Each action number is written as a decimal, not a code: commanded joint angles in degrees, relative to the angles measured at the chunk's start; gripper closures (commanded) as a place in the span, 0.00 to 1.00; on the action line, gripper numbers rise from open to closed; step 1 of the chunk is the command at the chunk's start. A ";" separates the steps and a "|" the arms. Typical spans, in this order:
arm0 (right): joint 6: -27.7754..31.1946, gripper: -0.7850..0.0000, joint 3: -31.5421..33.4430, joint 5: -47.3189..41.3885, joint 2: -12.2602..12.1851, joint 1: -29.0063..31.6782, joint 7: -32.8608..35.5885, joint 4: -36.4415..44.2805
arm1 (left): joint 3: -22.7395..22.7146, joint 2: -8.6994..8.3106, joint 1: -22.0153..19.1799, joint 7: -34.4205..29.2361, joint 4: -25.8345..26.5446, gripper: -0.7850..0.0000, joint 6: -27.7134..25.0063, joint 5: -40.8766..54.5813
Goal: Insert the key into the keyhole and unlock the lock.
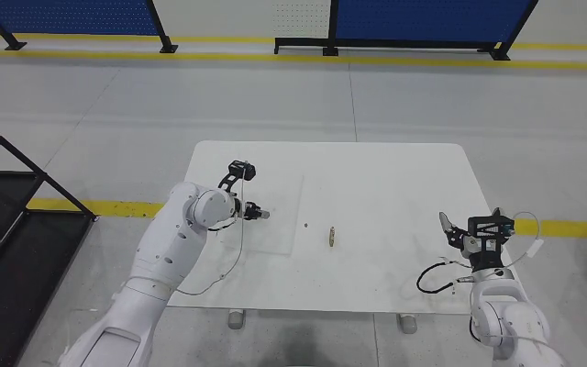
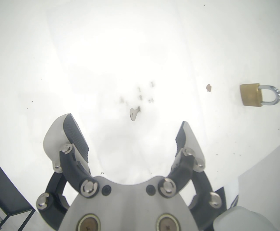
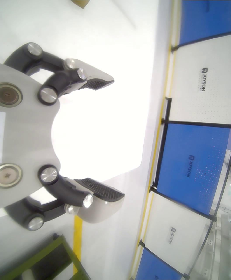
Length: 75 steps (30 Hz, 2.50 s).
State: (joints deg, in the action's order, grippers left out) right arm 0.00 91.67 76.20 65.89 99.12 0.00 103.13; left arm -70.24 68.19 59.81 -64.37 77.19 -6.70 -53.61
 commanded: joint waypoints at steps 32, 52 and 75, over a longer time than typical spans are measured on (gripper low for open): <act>0.00 0.00 0.00 0.00 0.00 0.00 0.00 0.00 | 2.80 0.01 -3.04 0.70 -5.65 0.68 -0.91 4.44; 0.00 0.00 0.00 0.00 0.00 0.00 0.00 0.00 | 3.75 -0.29 -3.65 0.33 -7.02 0.91 -1.02 5.81; 0.00 0.00 0.00 0.00 0.00 0.00 0.00 0.00 | 3.64 -1.13 -2.19 0.20 -1.68 1.00 -1.41 5.65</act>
State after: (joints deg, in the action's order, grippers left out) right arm 0.00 91.67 76.20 65.89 99.12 0.00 103.13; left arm -66.45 67.15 57.28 -64.06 74.72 -7.97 -47.97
